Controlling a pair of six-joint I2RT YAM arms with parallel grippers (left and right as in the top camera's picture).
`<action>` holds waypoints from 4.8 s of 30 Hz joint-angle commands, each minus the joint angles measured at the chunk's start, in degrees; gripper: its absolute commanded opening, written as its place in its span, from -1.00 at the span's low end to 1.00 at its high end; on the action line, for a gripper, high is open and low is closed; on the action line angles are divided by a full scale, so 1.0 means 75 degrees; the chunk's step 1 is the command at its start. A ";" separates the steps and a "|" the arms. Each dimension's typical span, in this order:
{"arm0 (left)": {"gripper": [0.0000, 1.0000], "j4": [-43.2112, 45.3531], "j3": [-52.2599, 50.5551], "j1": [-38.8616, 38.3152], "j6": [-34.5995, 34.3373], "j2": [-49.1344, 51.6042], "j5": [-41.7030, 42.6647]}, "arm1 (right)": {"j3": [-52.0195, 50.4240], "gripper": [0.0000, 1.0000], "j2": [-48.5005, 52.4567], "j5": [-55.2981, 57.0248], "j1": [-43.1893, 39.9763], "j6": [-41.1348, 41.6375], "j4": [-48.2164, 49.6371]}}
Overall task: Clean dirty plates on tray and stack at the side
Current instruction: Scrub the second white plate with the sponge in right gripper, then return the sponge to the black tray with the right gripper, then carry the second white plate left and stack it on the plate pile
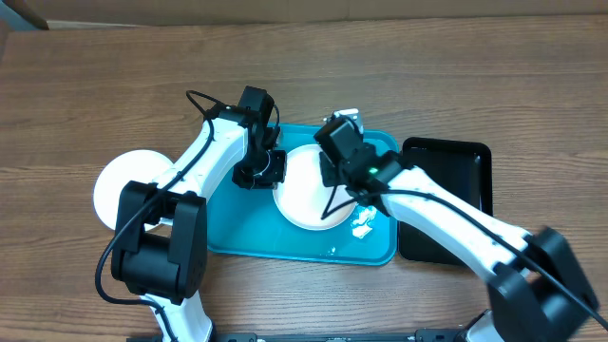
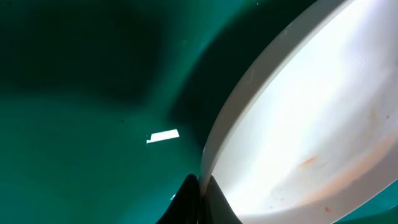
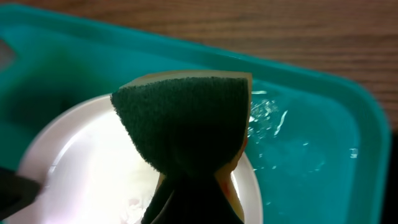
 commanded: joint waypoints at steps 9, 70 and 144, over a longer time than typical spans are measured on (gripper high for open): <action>-0.92 0.0012 -0.0026 -0.0020 -0.0044 -0.0140 0.0041 | 0.0052 -0.93 -0.0009 -0.0959 -0.0055 0.0035 -0.1195; -0.92 -0.2393 0.1346 0.0169 0.0825 -0.0271 -0.1623 | 0.0632 -0.93 -0.0877 -0.1460 -0.3319 -0.0140 -0.3538; -0.92 -0.2194 0.2637 -0.1827 -0.0338 -0.1938 -0.7863 | -0.2722 -0.92 -0.1032 -0.2378 -0.4444 0.0023 -0.0050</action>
